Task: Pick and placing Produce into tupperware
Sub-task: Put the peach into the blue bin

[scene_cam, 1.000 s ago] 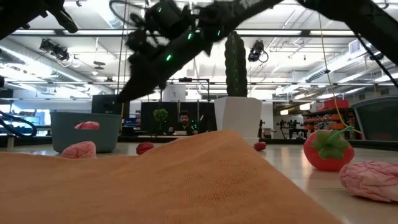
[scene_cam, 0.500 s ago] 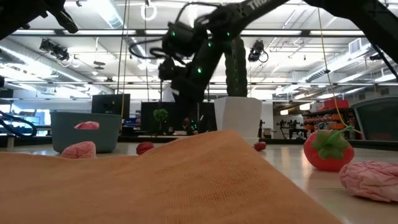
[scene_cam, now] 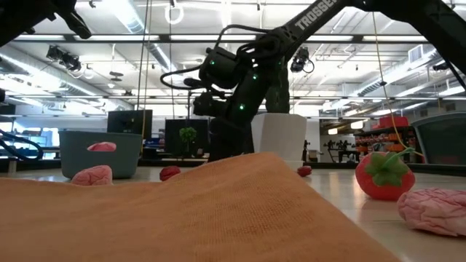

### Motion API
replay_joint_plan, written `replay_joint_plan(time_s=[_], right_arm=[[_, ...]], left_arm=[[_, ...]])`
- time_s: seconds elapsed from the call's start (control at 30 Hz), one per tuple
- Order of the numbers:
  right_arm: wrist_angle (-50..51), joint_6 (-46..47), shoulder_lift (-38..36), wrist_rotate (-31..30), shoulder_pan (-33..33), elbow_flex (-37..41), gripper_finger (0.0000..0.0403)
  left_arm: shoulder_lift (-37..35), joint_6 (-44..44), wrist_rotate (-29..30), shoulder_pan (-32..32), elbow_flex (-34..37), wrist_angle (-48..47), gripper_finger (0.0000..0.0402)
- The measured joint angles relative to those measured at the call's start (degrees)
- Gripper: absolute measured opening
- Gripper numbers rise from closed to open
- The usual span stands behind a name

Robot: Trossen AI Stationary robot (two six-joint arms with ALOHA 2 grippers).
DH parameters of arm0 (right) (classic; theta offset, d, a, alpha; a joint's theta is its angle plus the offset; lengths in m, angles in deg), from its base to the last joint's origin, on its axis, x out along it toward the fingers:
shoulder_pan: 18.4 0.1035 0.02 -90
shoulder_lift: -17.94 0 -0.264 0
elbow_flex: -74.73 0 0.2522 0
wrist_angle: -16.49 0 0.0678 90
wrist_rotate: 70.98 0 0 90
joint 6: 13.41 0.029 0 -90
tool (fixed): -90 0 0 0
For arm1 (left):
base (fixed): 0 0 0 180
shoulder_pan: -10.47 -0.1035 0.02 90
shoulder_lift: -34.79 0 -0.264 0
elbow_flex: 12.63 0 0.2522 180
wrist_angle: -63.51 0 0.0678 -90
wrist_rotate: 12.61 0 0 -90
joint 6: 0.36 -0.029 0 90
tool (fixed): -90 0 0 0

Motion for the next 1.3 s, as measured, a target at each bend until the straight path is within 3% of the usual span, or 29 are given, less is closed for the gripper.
replay_joint_plan(time_s=[0.17,0.57,0.8,1.0,1.3], right_arm=[[0.07,0.00,0.00,0.13,0.04,0.02,0.0175],[-2.58,1.79,-0.17,-0.03,1.21,-2.48,0.0091],[-7.86,1.51,-0.28,1.16,2.60,-7.97,0.0096],[-21.72,1.07,-0.19,14.16,4.43,-8.41,0.0099],[-23.12,-0.10,0.11,13.06,7.50,-8.39,0.0102]], left_arm=[[-0.01,0.00,0.00,0.00,0.00,-0.02,0.0023],[0.00,-0.02,0.00,0.00,0.00,-0.02,0.0026],[0.00,-0.02,-0.01,0.00,-0.02,-0.01,0.0024],[0.00,-0.02,0.00,0.00,-0.02,0.00,0.0019],[0.01,-0.04,0.00,0.00,-0.02,0.93,0.0029]])
